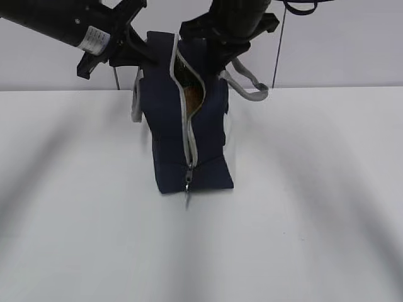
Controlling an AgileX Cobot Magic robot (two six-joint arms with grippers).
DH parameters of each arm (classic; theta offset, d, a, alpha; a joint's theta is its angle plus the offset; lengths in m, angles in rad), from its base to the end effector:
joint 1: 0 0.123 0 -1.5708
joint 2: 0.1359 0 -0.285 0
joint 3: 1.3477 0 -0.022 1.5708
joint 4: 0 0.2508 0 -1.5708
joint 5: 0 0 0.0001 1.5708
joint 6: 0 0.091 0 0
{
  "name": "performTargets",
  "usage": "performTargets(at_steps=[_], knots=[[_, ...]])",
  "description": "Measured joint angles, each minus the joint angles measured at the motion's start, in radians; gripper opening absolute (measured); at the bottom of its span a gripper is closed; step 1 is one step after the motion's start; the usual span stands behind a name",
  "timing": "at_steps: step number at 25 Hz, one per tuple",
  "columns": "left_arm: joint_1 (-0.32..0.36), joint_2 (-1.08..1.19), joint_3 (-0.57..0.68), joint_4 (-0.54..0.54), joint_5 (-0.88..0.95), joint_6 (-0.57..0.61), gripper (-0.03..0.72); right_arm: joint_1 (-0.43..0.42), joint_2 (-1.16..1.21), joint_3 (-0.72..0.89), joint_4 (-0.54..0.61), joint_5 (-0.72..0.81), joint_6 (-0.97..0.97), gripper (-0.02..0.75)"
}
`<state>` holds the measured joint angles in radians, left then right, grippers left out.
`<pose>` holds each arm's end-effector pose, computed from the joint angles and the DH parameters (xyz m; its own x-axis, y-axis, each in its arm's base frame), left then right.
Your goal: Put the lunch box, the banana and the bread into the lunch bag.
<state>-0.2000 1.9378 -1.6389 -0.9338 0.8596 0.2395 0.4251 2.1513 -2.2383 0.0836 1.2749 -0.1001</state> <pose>0.4168 -0.1411 0.2889 -0.8954 -0.1947 -0.4005 0.1699 0.6821 -0.7112 0.4265 0.2010 0.3222 -0.7759 -0.4340 -0.4579 -0.5042 0.8628 0.0367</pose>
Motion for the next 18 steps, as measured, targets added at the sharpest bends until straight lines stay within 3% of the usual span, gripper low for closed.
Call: performTargets(at_steps=[13,16,18], knots=[[-0.002,0.016,-0.009,0.023,-0.005,0.0,0.004,0.0,-0.003,0.052,-0.02,-0.016,0.0,-0.009],[-0.002,0.024,-0.009,0.023,-0.012,0.0,0.057,0.0,-0.003,0.053,-0.021,-0.016,-0.006,0.03],[-0.002,0.028,-0.009,0.025,-0.012,0.0,0.155,0.0,-0.004,0.053,-0.021,-0.016,-0.011,0.11]])
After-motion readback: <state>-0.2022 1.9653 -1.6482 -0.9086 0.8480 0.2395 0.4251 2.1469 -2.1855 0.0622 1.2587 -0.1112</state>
